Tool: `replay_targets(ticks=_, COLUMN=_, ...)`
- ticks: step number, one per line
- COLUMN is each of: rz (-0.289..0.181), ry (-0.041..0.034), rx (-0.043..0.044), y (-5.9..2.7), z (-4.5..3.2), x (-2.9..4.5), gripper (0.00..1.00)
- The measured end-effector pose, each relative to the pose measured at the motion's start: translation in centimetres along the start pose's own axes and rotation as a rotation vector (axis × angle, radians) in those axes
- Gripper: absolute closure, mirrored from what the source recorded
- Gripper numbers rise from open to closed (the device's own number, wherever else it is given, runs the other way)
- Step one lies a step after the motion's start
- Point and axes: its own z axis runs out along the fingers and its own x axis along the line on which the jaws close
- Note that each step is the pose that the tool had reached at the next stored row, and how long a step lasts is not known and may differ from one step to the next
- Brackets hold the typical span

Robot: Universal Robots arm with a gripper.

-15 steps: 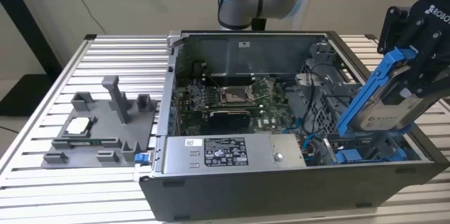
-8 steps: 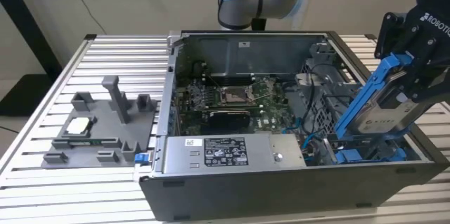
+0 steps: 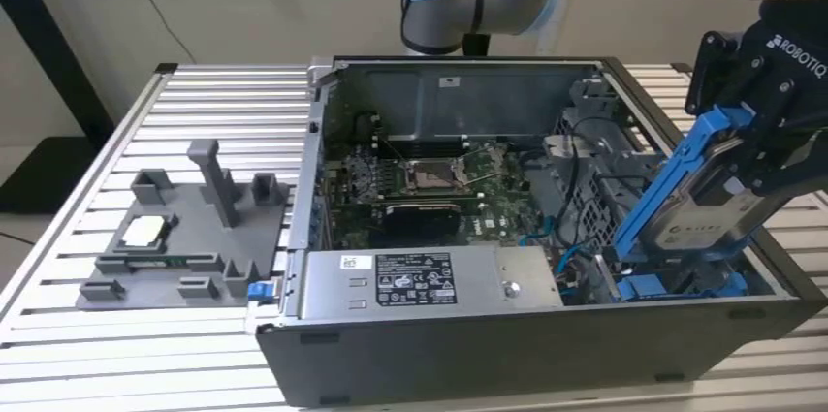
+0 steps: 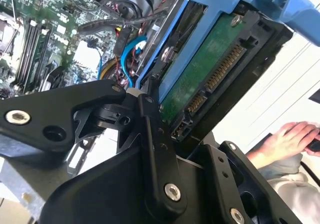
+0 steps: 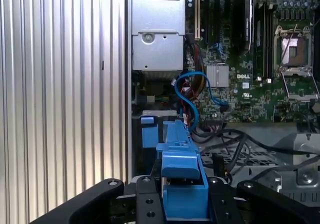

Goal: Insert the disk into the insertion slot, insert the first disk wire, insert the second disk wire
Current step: 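Insert the disk into the insertion slot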

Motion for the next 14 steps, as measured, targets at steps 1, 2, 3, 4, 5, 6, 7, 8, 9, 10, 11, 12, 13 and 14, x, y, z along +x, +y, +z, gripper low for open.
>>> replay_targets(ticks=1, rz=0.000, ry=0.0000, rx=0.0000, y=0.00, z=0.14, x=0.01, gripper=0.67)
replay_targets(ticks=2, rz=0.000, ry=0.0000, rx=0.0000, y=-0.01, z=0.27, x=0.01, gripper=0.67)
replay_targets(ticks=3, rz=0.000, ry=-0.0001, rx=0.0000, y=-0.02, z=0.44, x=0.02, gripper=0.67)
replay_targets(ticks=4, rz=0.000, ry=-0.0001, rx=0.0000, y=-0.02, z=0.63, x=0.02, gripper=0.67)
replay_targets(ticks=5, rz=0.000, ry=0.0000, rx=-0.0001, y=-0.03, z=0.77, x=0.03, gripper=0.67)
replay_targets(ticks=6, rz=0.000, ry=-0.0001, rx=-0.0001, y=-0.03, z=0.94, x=0.03, gripper=0.67)
replay_targets(ticks=7, rz=0.000, ry=-0.0001, rx=-0.0002, y=-0.04, z=1.08, x=0.04, gripper=0.67)
replay_targets(ticks=8, rz=0.000, ry=0.0000, rx=-0.0002, y=-0.05, z=1.23, x=0.05, gripper=0.67)
replay_targets(ticks=9, rz=0.000, ry=0.0000, rx=-0.0002, y=-0.04, z=1.36, x=0.05, gripper=0.67)
replay_targets(ticks=10, rz=0.000, ry=0.0001, rx=-0.0003, y=-0.04, z=1.48, x=0.06, gripper=0.67)
replay_targets(ticks=11, rz=0.000, ry=0.0000, rx=-0.0009, y=-0.03, z=1.61, x=0.07, gripper=0.67)
replay_targets(ticks=12, rz=0.000, ry=0.0001, rx=-0.0013, y=0.00, z=1.76, x=0.07, gripper=0.67)
replay_targets(ticks=13, rz=0.000, ry=0.0001, rx=-0.0019, y=0.03, z=1.88, x=0.08, gripper=0.67)
replay_targets(ticks=14, rz=0.000, ry=-0.0001, rx=-0.0026, y=0.04, z=2.02, x=0.08, gripper=0.67)
